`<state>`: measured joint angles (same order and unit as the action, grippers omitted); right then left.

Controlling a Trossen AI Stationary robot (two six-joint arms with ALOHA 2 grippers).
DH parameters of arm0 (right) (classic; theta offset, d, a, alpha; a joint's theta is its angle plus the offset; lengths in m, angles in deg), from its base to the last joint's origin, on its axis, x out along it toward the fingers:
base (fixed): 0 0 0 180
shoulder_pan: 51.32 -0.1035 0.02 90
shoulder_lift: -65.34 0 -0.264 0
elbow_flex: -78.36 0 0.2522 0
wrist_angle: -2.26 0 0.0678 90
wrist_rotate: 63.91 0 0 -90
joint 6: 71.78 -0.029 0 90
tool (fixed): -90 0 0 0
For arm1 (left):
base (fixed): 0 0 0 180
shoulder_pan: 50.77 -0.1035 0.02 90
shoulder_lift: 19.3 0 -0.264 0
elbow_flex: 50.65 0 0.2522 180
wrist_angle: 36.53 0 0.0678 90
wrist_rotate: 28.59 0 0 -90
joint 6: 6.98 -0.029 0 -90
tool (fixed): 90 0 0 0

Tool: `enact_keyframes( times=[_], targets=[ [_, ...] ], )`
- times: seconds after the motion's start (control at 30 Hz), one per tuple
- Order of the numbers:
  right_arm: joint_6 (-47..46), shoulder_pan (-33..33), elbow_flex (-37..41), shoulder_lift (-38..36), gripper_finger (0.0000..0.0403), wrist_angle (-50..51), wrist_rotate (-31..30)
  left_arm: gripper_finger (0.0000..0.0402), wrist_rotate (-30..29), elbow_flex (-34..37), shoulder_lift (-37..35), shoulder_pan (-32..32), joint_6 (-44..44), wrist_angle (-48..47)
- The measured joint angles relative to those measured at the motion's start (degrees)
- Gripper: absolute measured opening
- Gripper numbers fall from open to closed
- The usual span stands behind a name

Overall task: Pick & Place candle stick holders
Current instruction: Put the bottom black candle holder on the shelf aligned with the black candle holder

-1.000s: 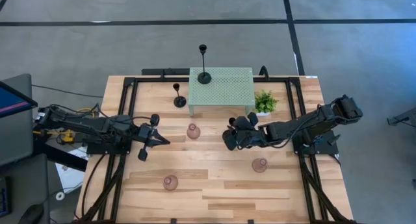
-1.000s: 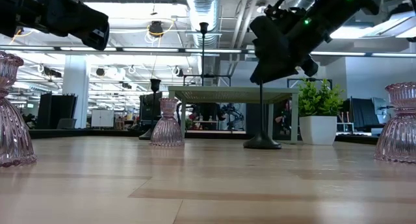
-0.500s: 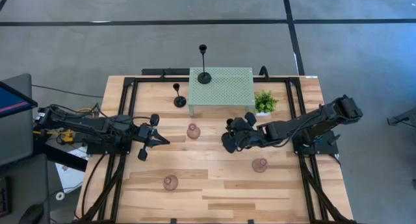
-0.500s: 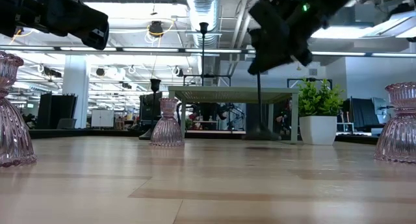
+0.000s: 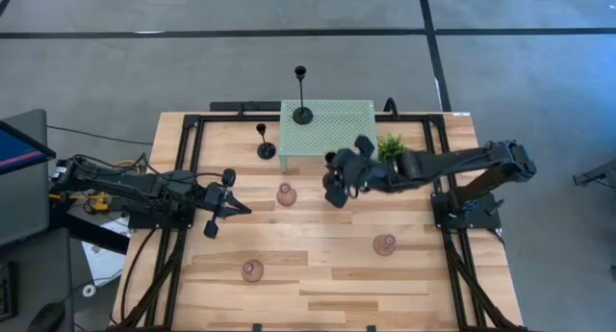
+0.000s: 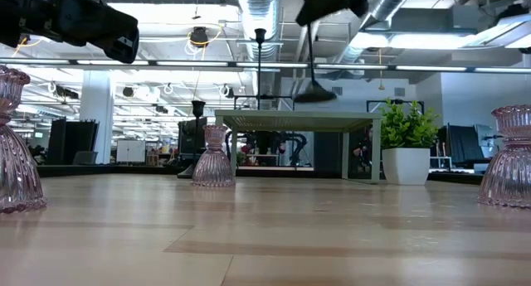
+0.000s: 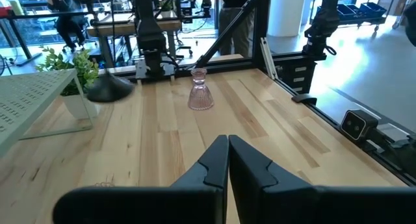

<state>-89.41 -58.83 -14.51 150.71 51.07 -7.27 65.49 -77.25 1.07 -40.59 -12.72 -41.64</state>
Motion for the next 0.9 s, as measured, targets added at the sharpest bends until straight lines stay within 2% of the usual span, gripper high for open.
enact_keyframes(
  times=[0.2,0.47,0.67,0.9],
  targets=[
    [8.01,8.57,-5.71,-0.02,0.0001,0.49,7.01,0.0012,0.0,0.0,-0.01,0.0,0.0,-0.01],
    [13.64,22.73,-5.92,0.0,0.0,-3.42,15.33,0.0012,0.02,0.0,0.01,0.0,-0.02,0.01],
    [13.71,32.07,-5.92,0.19,0.0,-9.02,25.65,0.0012,0.02,0.0,-0.01,-0.01,-1.79,-0.01],
    [13.72,37.18,-5.9,0.24,0.0,-9.22,27.11,0.0012,0.02,0.0,0.01,-0.02,-1.92,-0.01]
  ],
)
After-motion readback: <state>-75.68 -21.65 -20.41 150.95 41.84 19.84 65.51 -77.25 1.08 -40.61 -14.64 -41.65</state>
